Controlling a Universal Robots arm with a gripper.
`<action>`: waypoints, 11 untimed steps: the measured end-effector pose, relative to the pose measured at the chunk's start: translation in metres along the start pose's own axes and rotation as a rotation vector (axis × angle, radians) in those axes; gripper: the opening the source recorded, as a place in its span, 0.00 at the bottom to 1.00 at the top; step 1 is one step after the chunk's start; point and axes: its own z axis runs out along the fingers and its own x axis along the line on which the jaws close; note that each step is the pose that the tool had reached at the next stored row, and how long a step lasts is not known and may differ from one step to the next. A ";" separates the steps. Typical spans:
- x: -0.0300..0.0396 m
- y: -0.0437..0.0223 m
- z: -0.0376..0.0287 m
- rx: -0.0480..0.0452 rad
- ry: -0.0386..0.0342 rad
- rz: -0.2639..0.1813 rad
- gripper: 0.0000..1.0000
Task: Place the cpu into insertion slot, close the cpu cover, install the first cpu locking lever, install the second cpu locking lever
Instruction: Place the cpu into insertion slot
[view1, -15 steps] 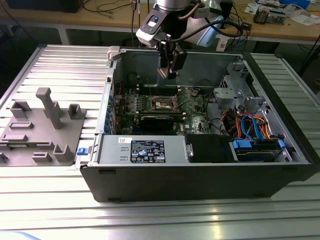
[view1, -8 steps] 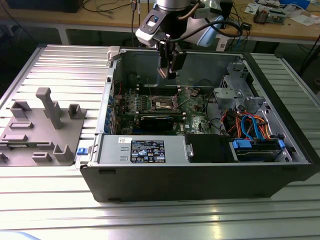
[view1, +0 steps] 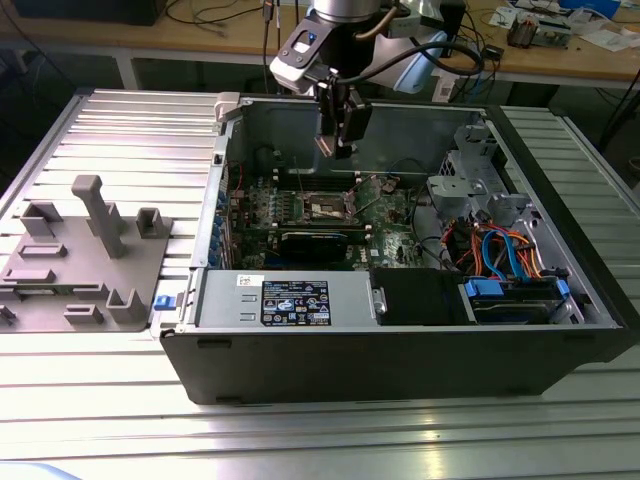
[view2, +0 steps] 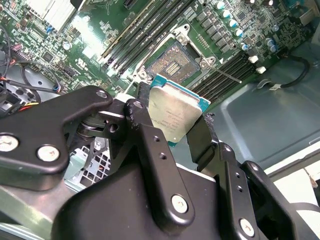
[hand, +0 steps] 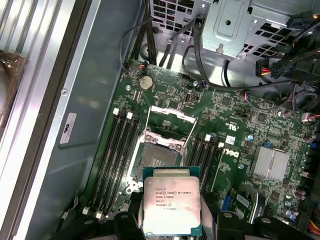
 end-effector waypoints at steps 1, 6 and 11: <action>0.0000 0.0000 0.0000 0.0000 -0.0001 0.002 0.54; 0.0000 0.0000 0.0002 0.0000 -0.0006 0.012 0.54; 0.0000 0.0000 0.0002 0.0002 -0.0010 0.021 0.54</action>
